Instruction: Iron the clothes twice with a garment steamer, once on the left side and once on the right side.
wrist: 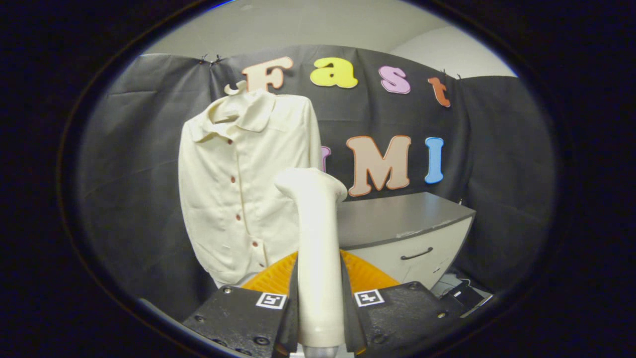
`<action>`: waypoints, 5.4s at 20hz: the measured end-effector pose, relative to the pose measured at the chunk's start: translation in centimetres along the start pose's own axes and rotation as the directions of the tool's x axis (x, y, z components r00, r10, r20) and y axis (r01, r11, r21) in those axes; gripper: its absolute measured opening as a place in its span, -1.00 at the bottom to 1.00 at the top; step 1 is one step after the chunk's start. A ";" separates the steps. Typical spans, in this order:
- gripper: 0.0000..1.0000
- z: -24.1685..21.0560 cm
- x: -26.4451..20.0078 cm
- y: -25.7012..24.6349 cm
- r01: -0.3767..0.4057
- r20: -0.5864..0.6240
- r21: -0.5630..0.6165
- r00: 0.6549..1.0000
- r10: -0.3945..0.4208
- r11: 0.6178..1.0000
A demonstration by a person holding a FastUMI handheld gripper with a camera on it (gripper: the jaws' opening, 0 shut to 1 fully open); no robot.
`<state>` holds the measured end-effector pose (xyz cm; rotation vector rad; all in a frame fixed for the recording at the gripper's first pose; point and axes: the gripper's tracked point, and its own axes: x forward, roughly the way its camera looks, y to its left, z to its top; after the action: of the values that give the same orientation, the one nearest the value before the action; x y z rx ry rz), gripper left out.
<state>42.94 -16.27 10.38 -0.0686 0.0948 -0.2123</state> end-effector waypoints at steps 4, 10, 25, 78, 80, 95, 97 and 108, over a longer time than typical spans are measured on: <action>-0.29 1.2 0.0 5.3 -0.066 0.018 -0.035 0.998 0.066 0.997; -0.29 0.8 4.2 14.4 -0.172 0.010 -0.066 0.985 0.173 0.983; -0.30 -5.3 14.6 24.1 -0.229 0.018 -0.046 0.973 0.230 0.972; -0.32 -19.8 5.2 18.6 -0.119 -0.349 0.074 0.927 0.137 0.990; -0.32 -17.2 4.1 17.6 -0.113 -0.310 0.075 0.942 0.131 0.991; -0.33 -4.8 1.1 13.1 -0.135 -0.112 -0.009 0.985 0.133 0.991; -0.34 -3.1 2.8 12.5 -0.144 -0.078 -0.014 0.987 0.142 0.990; -0.34 1.4 10.1 9.9 -0.206 -0.014 0.036 0.978 0.206 0.978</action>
<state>55.00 -8.74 10.11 -0.0222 0.1149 -0.0074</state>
